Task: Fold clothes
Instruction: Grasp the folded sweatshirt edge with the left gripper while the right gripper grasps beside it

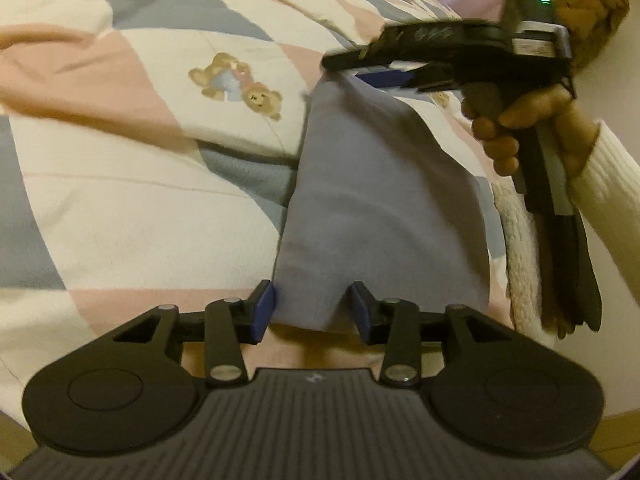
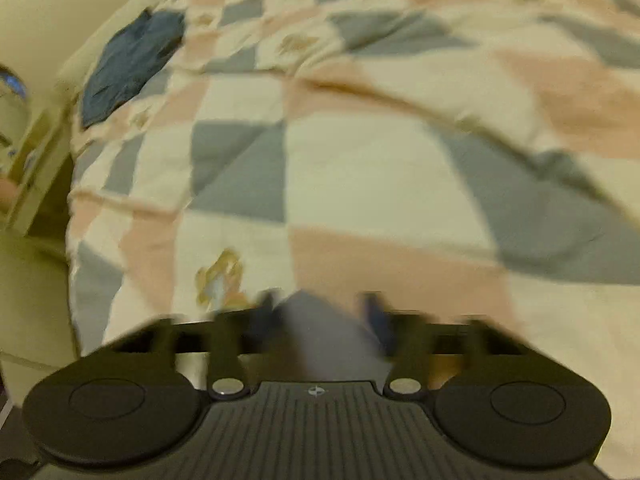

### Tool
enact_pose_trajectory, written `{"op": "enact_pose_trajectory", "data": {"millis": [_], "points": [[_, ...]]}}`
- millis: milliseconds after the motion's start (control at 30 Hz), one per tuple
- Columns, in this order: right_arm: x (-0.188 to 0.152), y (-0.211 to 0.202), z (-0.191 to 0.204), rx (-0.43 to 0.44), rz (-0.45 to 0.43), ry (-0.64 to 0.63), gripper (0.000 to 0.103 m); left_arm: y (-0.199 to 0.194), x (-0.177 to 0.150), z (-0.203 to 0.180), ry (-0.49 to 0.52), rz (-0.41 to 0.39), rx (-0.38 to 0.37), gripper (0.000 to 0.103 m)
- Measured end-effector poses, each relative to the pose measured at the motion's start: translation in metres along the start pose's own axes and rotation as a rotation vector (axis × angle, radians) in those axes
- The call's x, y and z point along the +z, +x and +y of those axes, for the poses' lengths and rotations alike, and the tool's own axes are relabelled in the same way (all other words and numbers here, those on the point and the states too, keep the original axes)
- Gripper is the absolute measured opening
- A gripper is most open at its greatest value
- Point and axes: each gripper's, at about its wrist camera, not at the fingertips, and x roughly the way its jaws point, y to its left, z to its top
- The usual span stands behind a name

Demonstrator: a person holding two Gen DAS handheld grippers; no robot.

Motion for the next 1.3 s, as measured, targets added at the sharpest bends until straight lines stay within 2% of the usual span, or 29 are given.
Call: {"op": "enact_pose_trajectory", "data": {"millis": [33,100,167,267,333,367,400,467,533,600,700,833,933,1033,1133,1167,1233,1267,1300], "points": [[-0.004,0.001,0.0,0.02,-0.003,-0.005,0.012,0.001,-0.001,0.0,0.005,-0.007,-0.002,0.022],[-0.01,-0.003,0.003,-0.014,-0.04,-0.042,0.008,-0.002,-0.005,-0.007,0.049,-0.039,0.02,0.015],[-0.014,-0.003,-0.001,-0.025,-0.079,-0.022,0.008,-0.003,-0.01,-0.015,0.105,-0.059,0.039,0.014],[-0.022,0.01,-0.013,-0.011,-0.085,0.042,0.01,0.005,-0.011,-0.013,0.135,-0.03,0.076,0.016],[-0.024,0.004,-0.024,0.014,-0.116,0.114,0.028,0.008,-0.008,-0.011,0.146,-0.004,0.089,0.019],[-0.025,-0.005,-0.029,0.022,-0.135,0.156,0.052,0.004,-0.004,-0.014,0.17,0.006,0.087,0.026],[-0.029,-0.022,-0.032,-0.006,-0.184,0.196,0.066,-0.002,-0.001,-0.016,0.197,0.011,0.088,0.03],[-0.048,-0.067,-0.033,-0.134,-0.291,0.224,0.077,-0.017,0.006,-0.019,0.247,0.014,0.089,0.031],[-0.078,-0.11,-0.032,-0.271,-0.353,0.247,0.078,-0.032,0.016,-0.019,0.272,0.005,0.097,0.034],[-0.126,-0.148,-0.029,-0.342,-0.402,0.322,0.08,-0.04,0.028,-0.016,0.262,0.003,0.09,0.042],[-0.211,-0.172,-0.022,-0.28,-0.432,0.516,0.08,-0.035,0.045,-0.014,0.216,0.007,0.026,0.046],[-0.282,-0.156,-0.008,-0.203,-0.471,0.703,0.08,-0.009,0.059,-0.014,0.174,0.043,-0.009,0.048],[-0.3,-0.134,-0.019,-0.11,-0.536,0.816,0.078,0.004,0.062,-0.017,0.194,0.021,0.051,0.048],[-0.294,-0.119,-0.034,-0.085,-0.556,0.793,0.075,0.013,0.062,-0.017,0.213,0.039,0.033,0.049],[-0.288,-0.103,-0.057,-0.021,-0.522,0.828,0.074,0.028,0.066,-0.007,0.16,0.08,-0.023,0.052],[-0.288,-0.095,-0.063,0.002,-0.494,0.858,0.071,0.033,0.068,-0.002,0.129,0.09,-0.053,0.053],[-0.292,-0.086,-0.071,0.049,-0.504,0.912,0.066,0.046,0.073,0.011,0.054,0.111,-0.131,0.054],[-0.294,-0.081,-0.074,0.089,-0.511,0.942,0.055,0.053,0.075,0.017,0.023,0.121,-0.162,0.054],[-0.296,-0.076,-0.077,0.132,-0.516,0.972,0.049,0.059,0.076,0.022,-0.001,0.132,-0.186,0.053]]}}
